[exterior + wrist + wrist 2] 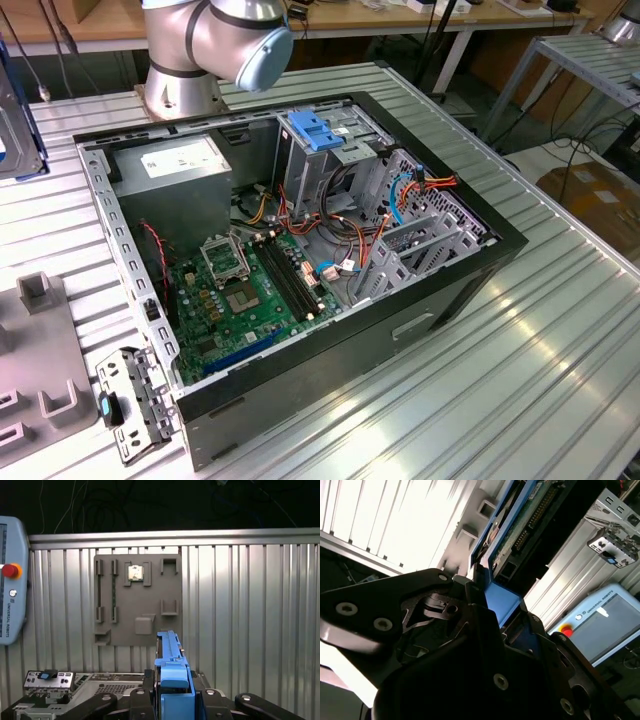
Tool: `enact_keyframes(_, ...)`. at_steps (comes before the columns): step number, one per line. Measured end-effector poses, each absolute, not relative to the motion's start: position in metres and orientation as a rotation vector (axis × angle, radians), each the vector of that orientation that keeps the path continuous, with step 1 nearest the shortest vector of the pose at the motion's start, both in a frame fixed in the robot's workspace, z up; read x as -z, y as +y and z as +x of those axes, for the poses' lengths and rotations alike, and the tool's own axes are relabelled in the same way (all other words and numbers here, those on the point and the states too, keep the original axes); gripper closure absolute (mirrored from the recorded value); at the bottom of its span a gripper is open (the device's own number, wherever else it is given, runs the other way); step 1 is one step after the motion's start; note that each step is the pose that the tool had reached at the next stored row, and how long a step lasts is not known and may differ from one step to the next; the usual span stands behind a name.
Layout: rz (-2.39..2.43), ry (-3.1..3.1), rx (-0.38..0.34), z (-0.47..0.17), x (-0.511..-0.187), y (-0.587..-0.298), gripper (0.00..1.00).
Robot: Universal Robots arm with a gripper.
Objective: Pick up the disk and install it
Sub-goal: 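Pick up the disk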
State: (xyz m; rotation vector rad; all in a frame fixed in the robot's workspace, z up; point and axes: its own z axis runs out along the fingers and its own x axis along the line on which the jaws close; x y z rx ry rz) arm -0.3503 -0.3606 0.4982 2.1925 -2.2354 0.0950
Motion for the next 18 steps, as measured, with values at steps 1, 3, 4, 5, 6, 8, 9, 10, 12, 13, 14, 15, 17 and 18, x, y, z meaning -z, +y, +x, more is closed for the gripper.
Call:
enact_keyframes(1, 2.192, -2.235, -0.095, -0.348, -0.498, -0.361, 0.63)
enact_keyframes(3, 2.192, -2.235, -0.095, -0.342, -0.498, -0.361, 0.63)
enact_keyframes(4, 2.192, -2.235, -0.095, -0.34, -0.498, -0.361, 0.63)
enact_keyframes(5, 2.192, -2.236, -0.095, -0.338, -0.498, -0.361, 0.63)
enact_keyframes(6, 2.192, -2.235, -0.095, -0.336, -0.498, -0.361, 0.63)
enact_keyframes(8, 2.192, -2.236, -0.095, -0.333, -0.498, -0.362, 0.63)
enact_keyframes(9, 2.192, -2.236, -0.095, -0.331, -0.498, -0.362, 0.63)
enact_keyframes(10, 2.192, -2.235, -0.095, -0.33, -0.498, -0.362, 0.63)
enact_keyframes(12, 2.192, -2.236, -0.095, -0.326, -0.498, -0.362, 0.63)
enact_keyframes(13, 2.192, -2.236, -0.095, -0.325, -0.498, -0.362, 0.63)
enact_keyframes(14, 2.192, -2.236, -0.095, -0.323, -0.498, -0.362, 0.63)
enact_keyframes(15, 2.192, -2.236, -0.095, -0.322, -0.498, -0.362, 0.63)
enact_keyframes(17, 2.192, -2.236, -0.095, -0.319, -0.498, -0.362, 0.63)
enact_keyframes(18, 2.192, -2.236, -0.095, -0.316, -0.498, -0.363, 0.63)
